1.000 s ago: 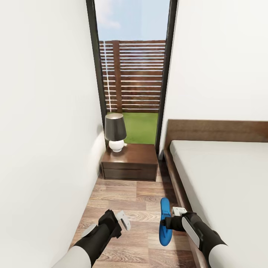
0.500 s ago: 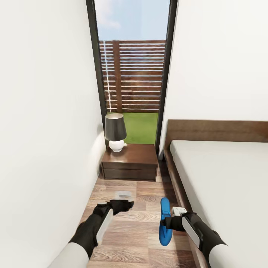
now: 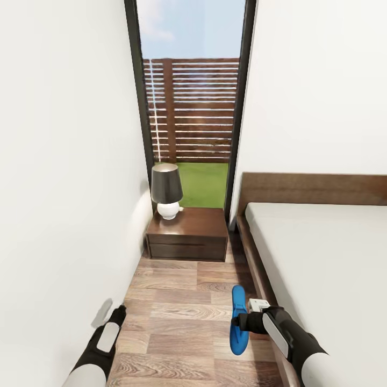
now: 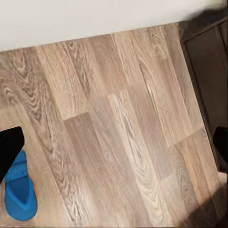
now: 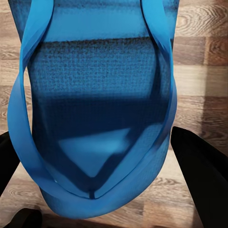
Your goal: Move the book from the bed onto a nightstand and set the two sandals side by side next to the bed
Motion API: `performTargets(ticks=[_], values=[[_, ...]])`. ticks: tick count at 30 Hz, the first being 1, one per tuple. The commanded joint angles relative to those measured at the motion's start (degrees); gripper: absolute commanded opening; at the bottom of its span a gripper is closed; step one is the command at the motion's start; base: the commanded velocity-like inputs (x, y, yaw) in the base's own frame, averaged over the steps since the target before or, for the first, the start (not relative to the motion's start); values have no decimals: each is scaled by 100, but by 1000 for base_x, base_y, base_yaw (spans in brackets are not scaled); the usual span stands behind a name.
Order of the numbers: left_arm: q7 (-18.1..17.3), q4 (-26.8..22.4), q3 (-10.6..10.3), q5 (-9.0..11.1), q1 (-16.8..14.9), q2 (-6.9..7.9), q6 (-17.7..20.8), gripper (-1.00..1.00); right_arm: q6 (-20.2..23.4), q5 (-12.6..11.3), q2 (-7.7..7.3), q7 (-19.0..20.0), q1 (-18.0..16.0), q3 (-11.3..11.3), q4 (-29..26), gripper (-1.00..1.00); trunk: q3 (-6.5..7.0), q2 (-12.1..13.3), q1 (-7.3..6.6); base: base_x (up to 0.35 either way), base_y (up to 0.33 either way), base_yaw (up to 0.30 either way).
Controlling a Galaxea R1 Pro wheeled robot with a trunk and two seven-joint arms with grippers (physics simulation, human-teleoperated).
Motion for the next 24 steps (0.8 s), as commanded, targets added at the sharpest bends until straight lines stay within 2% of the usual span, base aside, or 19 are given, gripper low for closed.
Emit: performTargets(ticks=[1, 2, 3, 4, 6, 9, 15, 24], values=[[70, 9, 149, 86, -1, -7, -58, 100, 21, 15, -7, 17, -4, 21, -7, -100, -6, -4, 0, 0, 0, 0], [175, 97, 487, 208, 14, -7, -240, 100, 21, 17, -7, 17, -4, 21, -7, -100, -6, -4, 0, 0, 0, 0], [196, 132, 584, 249, 18, -7, -282, 100, 21, 16, -5, 17, -4, 21, -7, -100, -6, -4, 0, 0, 0, 0], [233, 248, 791, 349, 32, -7, -368, 100, 21, 18, -2, 17, -4, 21, -7, -100, -6, -4, 0, 0, 0, 0], [252, 415, 922, 418, 44, -7, -427, 100, 21, 17, 6, 17, -4, 21, -7, -100, -6, -4, 0, 0, 0, 0], [254, 650, 984, 446, 51, -7, -492, 100, 21, 17, 9, 17, -4, 21, -6, -100, -6, -4, 0, 0, 0, 0], [254, 1024, 1006, 460, 54, -7, -1013, 100, 21, 15, 3, 17, -4, 21, -7, -100, -6, -4, 0, 0, 0, 0], [254, 1212, 1006, 456, 55, -7, -1158, 100, 21, 15, 2, 17, -4, 21, -13, -100, -6, -4, 0, 0, 0, 0]])
